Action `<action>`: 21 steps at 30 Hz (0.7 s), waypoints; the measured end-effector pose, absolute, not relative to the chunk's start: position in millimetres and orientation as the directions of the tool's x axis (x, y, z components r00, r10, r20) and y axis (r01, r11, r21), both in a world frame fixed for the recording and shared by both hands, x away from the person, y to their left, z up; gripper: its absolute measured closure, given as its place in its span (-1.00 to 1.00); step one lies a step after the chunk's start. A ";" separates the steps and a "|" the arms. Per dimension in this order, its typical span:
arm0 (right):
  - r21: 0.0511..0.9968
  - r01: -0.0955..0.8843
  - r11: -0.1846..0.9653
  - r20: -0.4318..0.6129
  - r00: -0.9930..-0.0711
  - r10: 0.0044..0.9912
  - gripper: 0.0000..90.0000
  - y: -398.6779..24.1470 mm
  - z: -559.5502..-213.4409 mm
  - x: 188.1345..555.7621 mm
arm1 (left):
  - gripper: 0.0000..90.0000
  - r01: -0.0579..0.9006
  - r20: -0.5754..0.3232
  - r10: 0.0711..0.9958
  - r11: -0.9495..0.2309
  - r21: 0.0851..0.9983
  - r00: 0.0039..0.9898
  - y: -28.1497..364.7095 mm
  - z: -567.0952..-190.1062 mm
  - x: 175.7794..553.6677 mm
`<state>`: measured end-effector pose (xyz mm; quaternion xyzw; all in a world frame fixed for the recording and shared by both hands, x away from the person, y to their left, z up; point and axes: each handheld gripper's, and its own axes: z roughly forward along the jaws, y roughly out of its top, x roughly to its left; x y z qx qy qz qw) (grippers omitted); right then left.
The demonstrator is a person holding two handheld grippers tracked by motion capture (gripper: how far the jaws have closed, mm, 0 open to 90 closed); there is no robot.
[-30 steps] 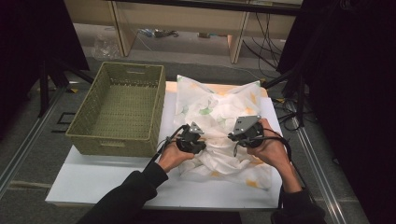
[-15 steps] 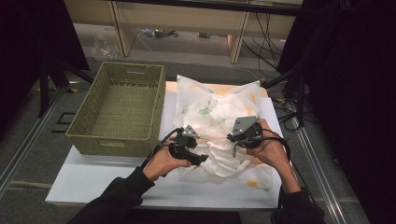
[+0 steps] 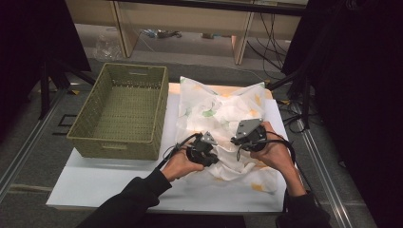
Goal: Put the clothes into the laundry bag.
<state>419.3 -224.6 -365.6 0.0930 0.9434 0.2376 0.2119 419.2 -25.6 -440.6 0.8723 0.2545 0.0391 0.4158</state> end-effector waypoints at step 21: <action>0.499 0.080 0.863 -0.360 -0.887 0.290 1.00 -224.3 -366.2 418.0 | 0.87 0.414 -0.159 0.459 -0.530 0.740 0.874 -35.7 -455.6 430.4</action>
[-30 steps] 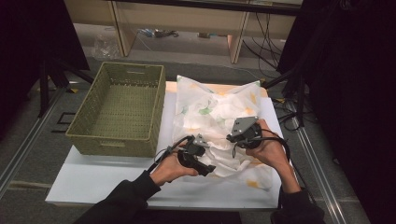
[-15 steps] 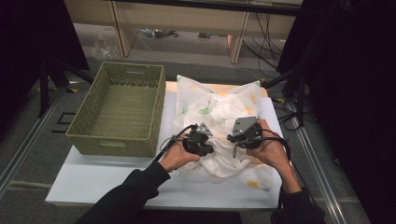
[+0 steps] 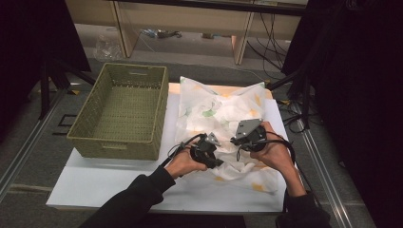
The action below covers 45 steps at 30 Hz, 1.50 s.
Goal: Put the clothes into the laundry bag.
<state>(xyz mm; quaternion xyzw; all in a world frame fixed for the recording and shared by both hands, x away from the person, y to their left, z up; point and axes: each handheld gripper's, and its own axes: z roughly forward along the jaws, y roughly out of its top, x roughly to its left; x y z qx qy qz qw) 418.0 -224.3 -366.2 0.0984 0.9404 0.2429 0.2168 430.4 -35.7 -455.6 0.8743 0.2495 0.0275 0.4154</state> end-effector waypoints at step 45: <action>0.496 0.083 0.864 -0.358 -0.887 0.290 1.00 -226.4 -366.3 418.5 | 0.28 0.336 0.017 0.453 -0.685 0.647 0.891 -40.1 -473.6 437.6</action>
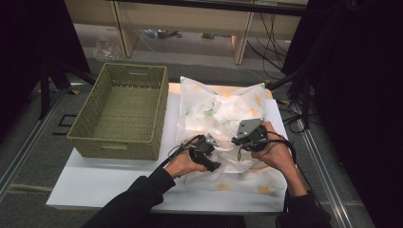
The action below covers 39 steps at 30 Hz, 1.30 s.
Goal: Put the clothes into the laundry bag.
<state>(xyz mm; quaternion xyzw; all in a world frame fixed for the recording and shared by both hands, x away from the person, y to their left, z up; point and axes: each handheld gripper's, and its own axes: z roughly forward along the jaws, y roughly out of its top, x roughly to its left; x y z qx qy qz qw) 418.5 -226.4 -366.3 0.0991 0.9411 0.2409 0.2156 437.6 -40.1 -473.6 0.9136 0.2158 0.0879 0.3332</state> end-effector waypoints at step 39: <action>0.475 0.104 0.874 -0.323 -0.903 0.283 1.00 -219.9 -376.1 417.3 | -0.35 0.539 -0.013 0.709 -0.524 0.660 0.705 31.0 -465.9 393.2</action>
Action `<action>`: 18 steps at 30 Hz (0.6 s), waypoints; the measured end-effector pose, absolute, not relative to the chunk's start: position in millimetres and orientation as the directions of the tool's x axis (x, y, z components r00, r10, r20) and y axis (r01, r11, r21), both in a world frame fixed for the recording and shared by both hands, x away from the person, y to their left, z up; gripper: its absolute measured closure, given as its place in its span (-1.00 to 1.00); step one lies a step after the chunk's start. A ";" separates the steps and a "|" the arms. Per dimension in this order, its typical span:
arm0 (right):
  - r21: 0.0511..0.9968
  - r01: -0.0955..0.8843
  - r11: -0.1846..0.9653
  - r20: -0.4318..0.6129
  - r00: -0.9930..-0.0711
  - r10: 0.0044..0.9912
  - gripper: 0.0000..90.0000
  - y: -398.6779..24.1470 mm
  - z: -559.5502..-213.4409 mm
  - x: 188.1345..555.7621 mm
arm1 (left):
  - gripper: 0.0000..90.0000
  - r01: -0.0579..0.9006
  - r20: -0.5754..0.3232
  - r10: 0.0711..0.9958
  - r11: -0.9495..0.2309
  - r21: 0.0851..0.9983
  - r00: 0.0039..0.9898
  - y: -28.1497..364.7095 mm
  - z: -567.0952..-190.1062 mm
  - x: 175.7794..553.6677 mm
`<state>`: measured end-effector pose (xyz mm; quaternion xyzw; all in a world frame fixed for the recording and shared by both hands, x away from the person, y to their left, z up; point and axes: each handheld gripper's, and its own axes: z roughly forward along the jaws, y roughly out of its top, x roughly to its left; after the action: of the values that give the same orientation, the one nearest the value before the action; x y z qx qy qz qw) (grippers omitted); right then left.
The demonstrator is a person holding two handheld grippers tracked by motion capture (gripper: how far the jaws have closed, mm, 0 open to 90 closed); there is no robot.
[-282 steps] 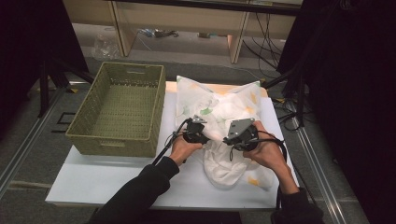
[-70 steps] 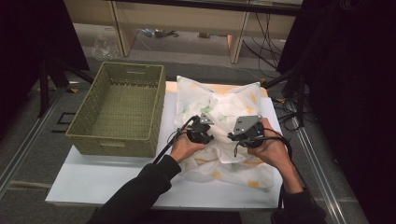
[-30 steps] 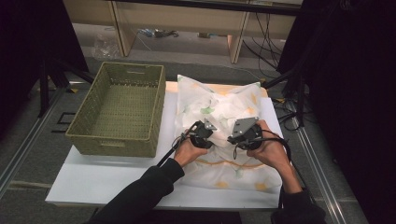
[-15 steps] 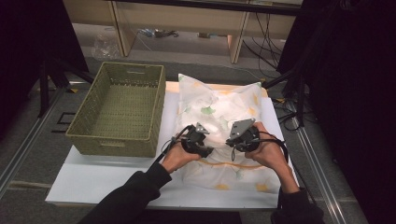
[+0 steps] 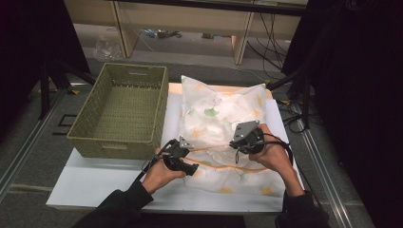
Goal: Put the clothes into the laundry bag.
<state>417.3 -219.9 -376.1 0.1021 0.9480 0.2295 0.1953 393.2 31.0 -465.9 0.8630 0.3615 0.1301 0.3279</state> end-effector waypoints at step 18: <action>0.477 0.108 0.872 -0.317 -0.904 0.285 0.99 -220.6 -375.1 417.7 | -0.10 0.481 0.046 0.640 -0.621 0.618 0.767 43.2 -477.8 379.1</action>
<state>417.7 -220.6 -375.1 0.1037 0.9482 0.2305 0.1926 379.1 43.2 -477.8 0.8906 0.3146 0.1321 0.3006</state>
